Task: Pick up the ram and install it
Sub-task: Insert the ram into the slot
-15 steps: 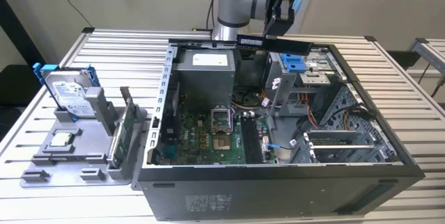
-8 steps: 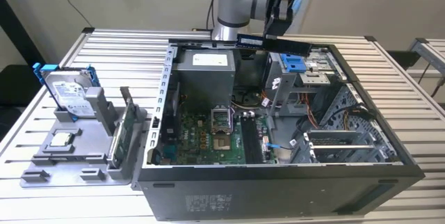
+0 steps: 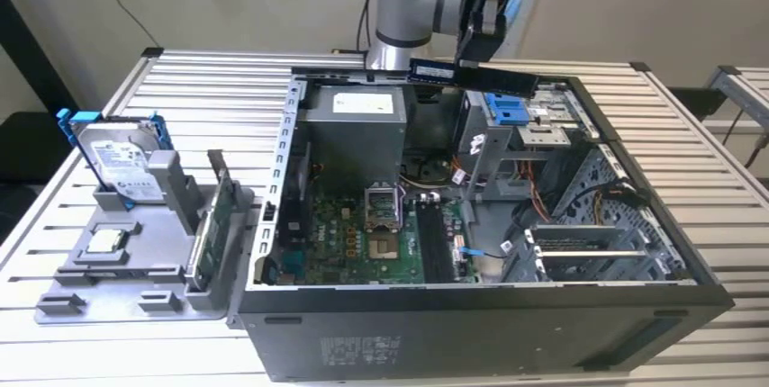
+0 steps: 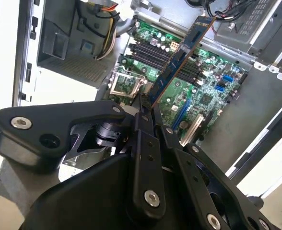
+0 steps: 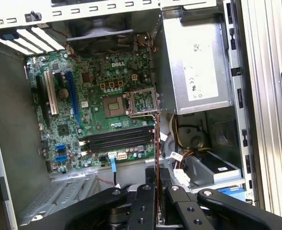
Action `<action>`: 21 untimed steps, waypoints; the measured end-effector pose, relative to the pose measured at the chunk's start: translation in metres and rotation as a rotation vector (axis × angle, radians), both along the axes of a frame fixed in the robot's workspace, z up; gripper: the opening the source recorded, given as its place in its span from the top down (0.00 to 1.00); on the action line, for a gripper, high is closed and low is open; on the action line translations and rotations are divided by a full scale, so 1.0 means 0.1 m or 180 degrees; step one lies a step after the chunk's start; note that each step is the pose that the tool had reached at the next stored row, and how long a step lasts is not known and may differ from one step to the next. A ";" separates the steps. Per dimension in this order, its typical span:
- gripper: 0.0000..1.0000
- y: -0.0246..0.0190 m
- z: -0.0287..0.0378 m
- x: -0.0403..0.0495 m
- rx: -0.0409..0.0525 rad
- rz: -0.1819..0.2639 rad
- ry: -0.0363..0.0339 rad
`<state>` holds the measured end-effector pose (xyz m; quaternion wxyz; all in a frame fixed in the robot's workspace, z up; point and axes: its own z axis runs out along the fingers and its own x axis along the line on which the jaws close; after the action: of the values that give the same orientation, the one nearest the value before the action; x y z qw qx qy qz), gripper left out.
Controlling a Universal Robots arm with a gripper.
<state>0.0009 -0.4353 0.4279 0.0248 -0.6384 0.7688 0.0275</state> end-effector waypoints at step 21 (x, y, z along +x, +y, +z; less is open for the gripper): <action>0.86 0.000 -0.001 0.000 -0.0009 -0.0508 0.0000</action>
<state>0.0009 -0.4353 0.4278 0.0261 -0.5752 0.8172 0.0243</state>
